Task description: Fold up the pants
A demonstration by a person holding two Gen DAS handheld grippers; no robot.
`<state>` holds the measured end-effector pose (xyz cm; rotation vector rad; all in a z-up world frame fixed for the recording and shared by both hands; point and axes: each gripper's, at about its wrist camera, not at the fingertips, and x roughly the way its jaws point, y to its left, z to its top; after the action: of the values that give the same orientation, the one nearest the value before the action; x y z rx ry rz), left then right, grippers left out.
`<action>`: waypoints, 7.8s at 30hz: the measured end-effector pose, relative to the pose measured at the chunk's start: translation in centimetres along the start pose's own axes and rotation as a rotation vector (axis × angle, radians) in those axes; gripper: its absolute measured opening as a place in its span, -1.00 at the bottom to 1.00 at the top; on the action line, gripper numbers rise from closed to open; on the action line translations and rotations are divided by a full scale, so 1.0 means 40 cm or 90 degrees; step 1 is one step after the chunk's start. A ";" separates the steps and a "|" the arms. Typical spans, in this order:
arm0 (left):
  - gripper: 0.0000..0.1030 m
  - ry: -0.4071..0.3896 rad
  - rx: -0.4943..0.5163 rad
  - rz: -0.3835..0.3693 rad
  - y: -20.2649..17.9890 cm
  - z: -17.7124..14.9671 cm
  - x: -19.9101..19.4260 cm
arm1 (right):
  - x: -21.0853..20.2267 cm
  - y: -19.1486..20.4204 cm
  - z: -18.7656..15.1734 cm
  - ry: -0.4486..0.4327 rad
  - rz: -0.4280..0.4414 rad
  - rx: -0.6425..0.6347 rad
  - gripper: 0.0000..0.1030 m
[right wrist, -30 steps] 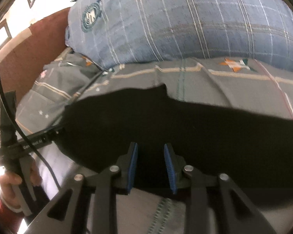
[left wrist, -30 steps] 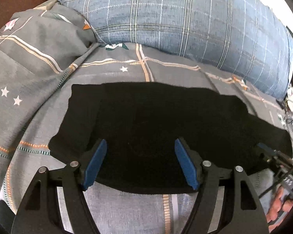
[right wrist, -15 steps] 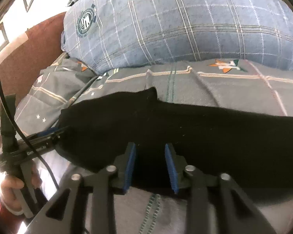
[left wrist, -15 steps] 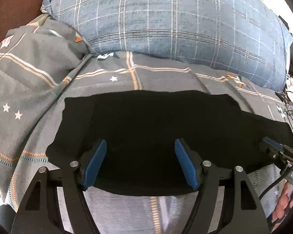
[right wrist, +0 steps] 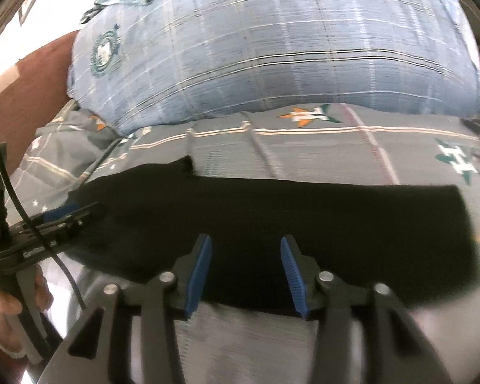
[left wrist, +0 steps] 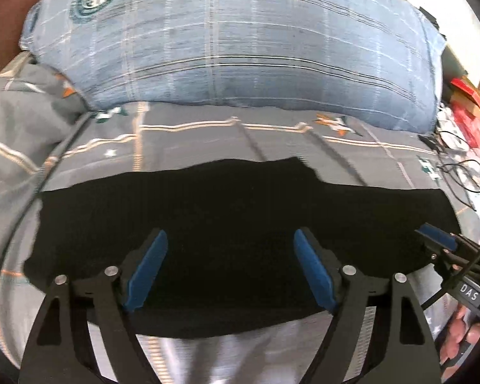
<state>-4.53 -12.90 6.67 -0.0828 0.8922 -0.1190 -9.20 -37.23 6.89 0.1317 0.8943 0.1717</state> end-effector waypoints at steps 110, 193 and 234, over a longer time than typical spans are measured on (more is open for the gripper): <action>0.64 0.220 0.452 -0.413 -0.752 0.185 0.324 | -0.092 -0.461 -0.095 -0.064 0.002 0.265 -0.07; 0.41 0.072 0.002 -0.176 -0.007 0.033 0.003 | 0.043 0.036 0.092 0.002 0.064 -0.016 -0.24; 0.49 0.017 -0.152 -0.051 0.303 -0.106 -0.112 | 0.063 0.255 0.095 -0.017 0.069 -0.105 -0.10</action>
<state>-9.80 -0.36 6.01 -0.3400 0.9273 -0.0881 -5.65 -26.91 9.21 0.0282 0.8432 0.3430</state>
